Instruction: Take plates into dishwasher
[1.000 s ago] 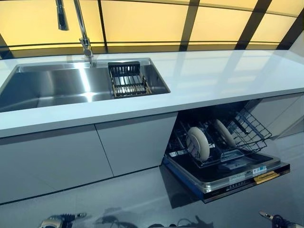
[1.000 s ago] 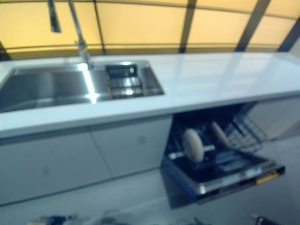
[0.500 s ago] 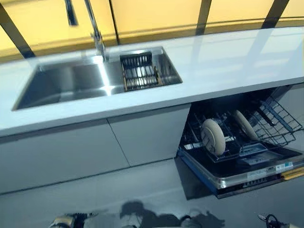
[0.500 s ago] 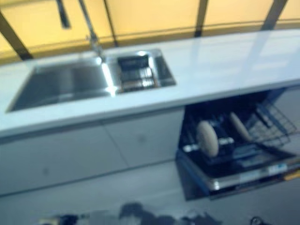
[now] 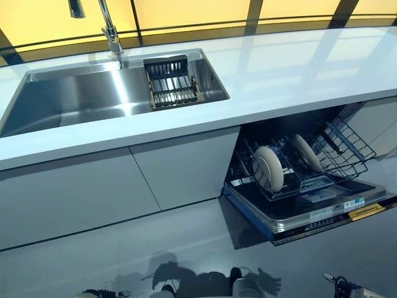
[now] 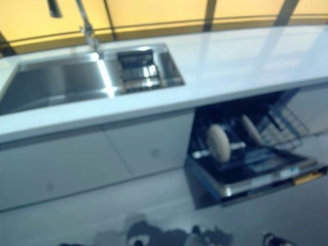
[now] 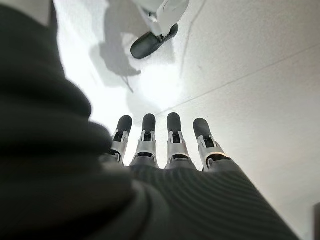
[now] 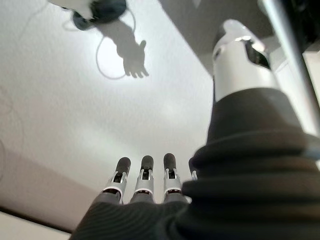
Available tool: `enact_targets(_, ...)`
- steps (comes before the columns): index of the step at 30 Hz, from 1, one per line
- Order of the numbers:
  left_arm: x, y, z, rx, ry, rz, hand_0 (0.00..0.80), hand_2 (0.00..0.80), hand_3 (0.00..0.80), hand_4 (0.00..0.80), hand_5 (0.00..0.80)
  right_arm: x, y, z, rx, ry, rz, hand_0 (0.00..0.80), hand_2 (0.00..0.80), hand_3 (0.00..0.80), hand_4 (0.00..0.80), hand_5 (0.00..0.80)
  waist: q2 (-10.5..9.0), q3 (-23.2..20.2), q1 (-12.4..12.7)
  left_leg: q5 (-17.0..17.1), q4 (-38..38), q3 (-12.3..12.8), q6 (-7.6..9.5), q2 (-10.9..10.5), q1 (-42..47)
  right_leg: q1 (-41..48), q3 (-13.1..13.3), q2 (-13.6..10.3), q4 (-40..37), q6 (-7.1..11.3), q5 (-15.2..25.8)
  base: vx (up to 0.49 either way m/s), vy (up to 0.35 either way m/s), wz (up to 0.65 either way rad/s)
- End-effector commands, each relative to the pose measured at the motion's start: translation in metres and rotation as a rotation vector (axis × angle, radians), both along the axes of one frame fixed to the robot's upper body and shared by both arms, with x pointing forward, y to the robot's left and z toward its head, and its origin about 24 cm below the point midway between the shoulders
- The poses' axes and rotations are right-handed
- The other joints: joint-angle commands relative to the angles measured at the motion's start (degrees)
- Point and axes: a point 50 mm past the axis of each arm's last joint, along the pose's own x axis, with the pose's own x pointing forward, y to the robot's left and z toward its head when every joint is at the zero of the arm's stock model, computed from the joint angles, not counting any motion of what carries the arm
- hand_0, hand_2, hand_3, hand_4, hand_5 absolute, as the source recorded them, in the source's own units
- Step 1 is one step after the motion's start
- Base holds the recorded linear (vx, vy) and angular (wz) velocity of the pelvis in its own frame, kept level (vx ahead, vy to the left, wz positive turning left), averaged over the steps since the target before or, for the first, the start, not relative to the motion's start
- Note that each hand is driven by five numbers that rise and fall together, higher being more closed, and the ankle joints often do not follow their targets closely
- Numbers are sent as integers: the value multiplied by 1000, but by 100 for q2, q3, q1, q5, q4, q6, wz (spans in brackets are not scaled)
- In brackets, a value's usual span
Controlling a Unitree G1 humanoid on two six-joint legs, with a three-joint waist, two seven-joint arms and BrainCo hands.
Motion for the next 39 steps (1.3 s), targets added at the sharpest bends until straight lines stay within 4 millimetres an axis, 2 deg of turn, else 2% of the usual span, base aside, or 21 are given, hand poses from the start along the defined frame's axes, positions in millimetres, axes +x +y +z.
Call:
enact_targets(1,-6,22,9,84,7,58,0,0,0,0,0,13,0,3,-59,-36,-21,0,0,0,0,0,-189,1,98,-652,1171,-183,270,458,-46,-108,142,-221,4,289,610,8,-298,-22)
enact_targets(2,-6,22,9,84,7,60,0,0,0,0,0,12,0,3,-58,-37,-20,0,0,0,0,0,-159,20,94,-679,1204,-200,259,506,-43,-91,154,-173,65,289,539,-9,-328,-17)
enact_targets(3,-5,23,10,79,-7,68,0,0,0,0,0,12,5,0,-42,-54,-54,0,0,0,0,0,-142,16,66,-548,1130,-252,236,571,-91,-139,244,-55,237,283,355,-29,-199,-5)
enact_targets(6,13,8,6,26,-63,67,0,0,0,0,0,12,11,-5,-11,-151,-132,0,0,0,0,0,-52,47,14,-179,759,-280,157,627,-131,-147,164,97,207,312,189,-90,-206,-2)
enact_targets(8,27,-6,3,9,-108,84,0,0,0,0,0,22,11,-2,6,-226,-180,0,0,0,0,0,63,130,-16,70,487,-399,82,622,-257,-293,115,190,294,321,50,-197,-97,18)
enact_targets(11,42,-17,3,-11,-155,73,0,0,0,0,0,47,8,8,50,-363,-233,0,0,0,0,0,207,325,-54,247,340,-477,-35,658,-394,-575,27,198,571,255,-80,-194,-54,9)
enact_targets(13,48,-21,4,-23,-178,86,0,0,0,0,0,58,3,15,41,-418,-251,0,0,0,0,0,298,458,-81,312,293,-503,-84,631,-465,-747,32,191,744,210,-144,-124,-1,11)
enact_targets(17,51,-23,4,-38,-193,110,0,0,0,0,0,63,-8,26,25,-488,-312,0,0,0,0,0,469,600,-118,369,316,-543,-107,552,-563,-948,90,147,1027,152,-259,-46,37,13)
enact_targets(20,58,-24,6,-41,-212,126,0,0,0,0,0,71,-14,34,59,-561,-358,0,0,0,0,0,599,728,-130,328,487,-588,-103,481,-707,-1159,161,82,1317,116,-347,-47,50,7)
enact_targets(24,65,-25,8,-51,-234,139,0,0,0,0,0,92,-17,48,143,-719,-449,0,0,0,0,0,725,868,-122,202,887,-634,-92,387,-999,-1410,240,5,1655,45,-478,-58,63,2)
enact_targets(28,73,-30,9,-72,-257,166,0,0,0,0,0,122,-15,66,242,-905,-466,0,0,0,0,0,823,980,-92,93,1266,-674,-73,301,-1297,-1601,311,-72,1950,-16,-604,-48,60,5)
enact_targets(32,77,-30,11,-66,-265,192,0,0,0,0,0,162,-5,92,448,-1183,-532,0,0,0,0,0,816,1052,-25,-80,1759,-736,-79,286,-1671,-1781,331,-142,2307,-54,-801,-53,-20,17)
enact_targets(33,78,-30,11,-66,-265,193,0,0,0,0,0,163,-4,92,464,-1192,-540,0,0,0,0,0,817,1051,-26,-88,1777,-739,-79,288,-1686,-1792,332,-144,2319,-56,-807,-71,-33,18)
enact_targets(35,76,-32,10,-57,-258,192,0,0,0,0,0,190,7,115,632,-1371,-526,0,0,0,0,0,824,1076,31,-144,1994,-790,-95,288,-1862,-1892,337,-172,2453,-73,-849,-74,-29,9)
enact_targets(39,73,-42,5,-62,-255,190,0,0,0,0,0,228,21,158,724,-1500,-354,0,0,0,0,0,902,1050,116,-215,2218,-857,-105,282,-1967,-1935,364,-231,2631,-102,-922,-25,19,4)
